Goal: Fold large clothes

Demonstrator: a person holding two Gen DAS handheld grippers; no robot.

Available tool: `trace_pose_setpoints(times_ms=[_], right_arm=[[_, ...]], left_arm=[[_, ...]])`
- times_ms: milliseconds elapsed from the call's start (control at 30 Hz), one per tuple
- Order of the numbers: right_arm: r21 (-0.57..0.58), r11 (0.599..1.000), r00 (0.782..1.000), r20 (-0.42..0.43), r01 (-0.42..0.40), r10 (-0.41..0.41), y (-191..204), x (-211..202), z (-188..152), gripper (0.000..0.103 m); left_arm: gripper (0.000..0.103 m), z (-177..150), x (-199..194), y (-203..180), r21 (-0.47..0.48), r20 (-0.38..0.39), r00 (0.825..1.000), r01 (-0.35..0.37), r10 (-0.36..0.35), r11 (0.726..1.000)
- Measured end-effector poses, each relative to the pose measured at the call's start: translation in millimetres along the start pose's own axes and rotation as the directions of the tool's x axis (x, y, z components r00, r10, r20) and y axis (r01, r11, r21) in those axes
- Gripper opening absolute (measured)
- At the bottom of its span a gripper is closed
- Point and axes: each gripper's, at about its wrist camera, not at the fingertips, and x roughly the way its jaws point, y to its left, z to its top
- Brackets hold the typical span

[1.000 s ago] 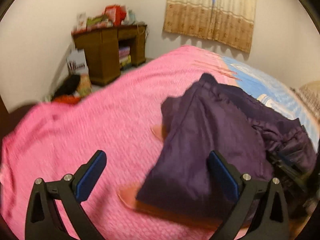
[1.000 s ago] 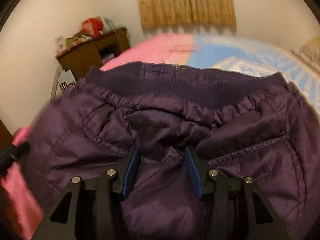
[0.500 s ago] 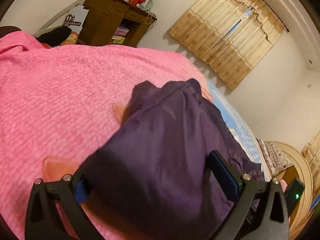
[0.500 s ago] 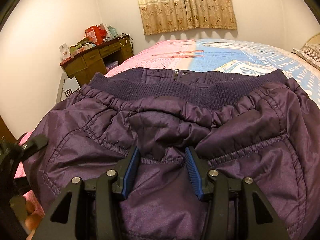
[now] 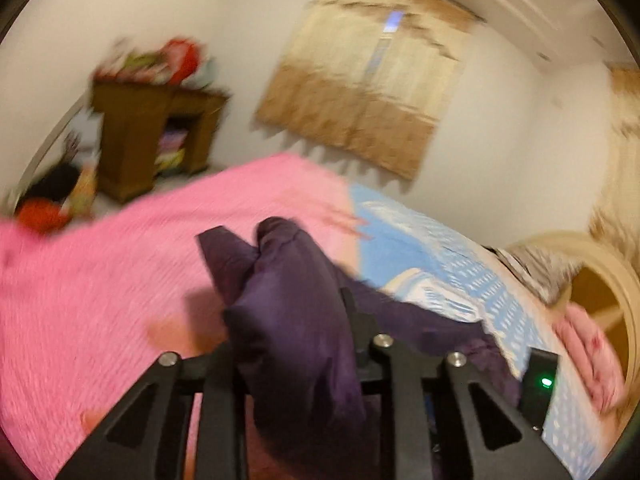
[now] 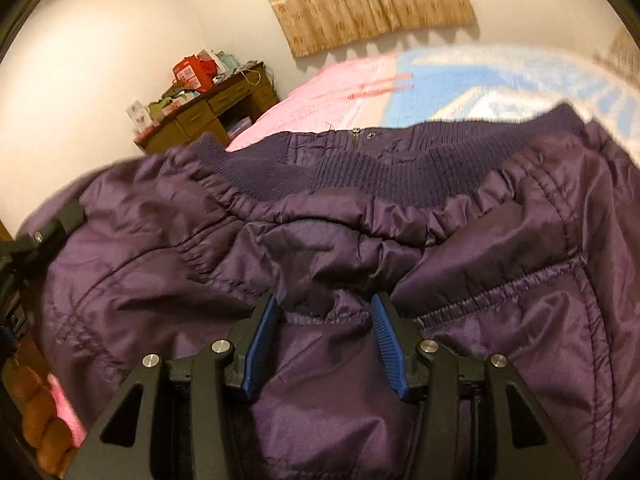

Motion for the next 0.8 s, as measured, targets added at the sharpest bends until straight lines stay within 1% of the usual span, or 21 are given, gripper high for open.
trace_pose_setpoints(times_ms=[33, 67, 100, 133, 167, 233, 267, 333, 367, 400, 433, 467, 533, 567, 600, 633, 667, 700, 733, 767, 800], right_arm=[[0.064, 0.995, 0.997, 0.007, -0.077, 0.077, -9, -9, 2, 0.051], [0.117, 0.983, 0.990, 0.028, -0.144, 0.142, -17, -18, 3, 0.051], [0.166, 0.965, 0.979, 0.058, -0.202, 0.195, -27, -29, 3, 0.051], [0.203, 0.949, 0.970, 0.090, -0.240, 0.226, -37, -42, 3, 0.051], [0.220, 0.937, 0.960, 0.130, -0.273, 0.249, -47, -59, 4, 0.051], [0.215, 0.928, 0.945, 0.196, -0.304, 0.264, -66, -95, 4, 0.051], [0.210, 0.929, 0.941, 0.218, -0.306, 0.260, -75, -110, 4, 0.051], [0.228, 0.931, 0.939, 0.263, -0.286, 0.224, -102, -144, 1, 0.051], [0.258, 0.928, 0.938, 0.288, -0.270, 0.193, -122, -162, -3, 0.051], [0.286, 0.923, 0.936, 0.312, -0.258, 0.165, -140, -176, -7, 0.051], [0.323, 0.918, 0.935, 0.334, -0.231, 0.117, -165, -195, -14, 0.051], [0.344, 0.917, 0.937, 0.341, -0.200, 0.076, -181, -207, -20, 0.051], [0.398, 0.908, 0.938, 0.347, -0.129, -0.019, -212, -231, -36, 0.051], [0.425, 0.898, 0.935, 0.350, -0.111, -0.051, -227, -242, -45, 0.051], [0.443, 0.891, 0.934, 0.349, -0.097, -0.072, -239, -252, -54, 0.051], [0.448, 0.890, 0.935, 0.344, -0.081, -0.088, -245, -257, -60, 0.051], [0.447, 0.892, 0.936, 0.337, -0.065, -0.101, -249, -261, -63, 0.051], [0.442, 0.896, 0.938, 0.329, -0.049, -0.111, -252, -264, -65, 0.051], [0.435, 0.900, 0.940, 0.321, -0.039, -0.115, -254, -265, -67, 0.051], [0.431, 0.902, 0.942, 0.318, -0.037, -0.113, -255, -267, -69, 0.051], [0.430, 0.902, 0.942, 0.319, -0.045, -0.106, -255, -267, -68, 0.051]], left_arm=[[0.022, 3, -2, -12, 0.041, 0.006, 1.000, 0.013, -0.013, 0.999], [0.021, 6, -6, -31, 0.103, 0.013, 0.999, 0.030, -0.031, 0.994], [0.021, 8, -10, -54, 0.177, 0.019, 0.998, 0.051, -0.055, 0.983], [0.021, 8, -13, -73, 0.235, 0.024, 0.997, 0.070, -0.078, 0.970], [0.021, 6, -17, -93, 0.296, 0.026, 0.994, 0.092, -0.104, 0.951], [0.021, -2, -25, -135, 0.404, 0.018, 0.985, 0.148, -0.170, 0.903], [0.021, -11, -28, -160, 0.456, 0.001, 0.978, 0.185, -0.208, 0.871], [0.020, -29, -29, -193, 0.519, -0.035, 0.964, 0.244, -0.265, 0.819], [0.020, -41, -28, -210, 0.550, -0.060, 0.955, 0.274, -0.290, 0.789], [0.020, -50, -24, -222, 0.570, -0.085, 0.948, 0.299, -0.307, 0.765], [0.019, -59, -17, -234, 0.588, -0.117, 0.940, 0.326, -0.321, 0.741], [0.019, -75, -7, -248, 0.606, -0.168, 0.928, 0.362, -0.332, 0.708], [0.019, -106, 10, -268, 0.628, -0.256, 0.916, 0.400, -0.308, 0.667], [0.019, -117, 15, -274, 0.638, -0.282, 0.913, 0.408, -0.294, 0.653], [0.019, -135, 22, -279, 0.663, -0.294, 0.916, 0.401, -0.273, 0.632], [0.019, -149, 20, -282, 0.688, -0.286, 0.924, 0.383, -0.255, 0.616], [0.022, -160, 22, -282, 0.708, -0.276, 0.931, 0.365, -0.238, 0.604], [0.026, -163, 21, -282, 0.709, -0.276, 0.933, 0.360, -0.231, 0.606], [0.036, -163, 19, -281, 0.707, -0.275, 0.935, 0.355, -0.225, 0.612], [0.044, -162, 13, -282, 0.705, -0.274, 0.934, 0.358, -0.230, 0.612], [0.051, -159, 6, -281, 0.703, -0.279, 0.928, 0.372, -0.246, 0.606]])
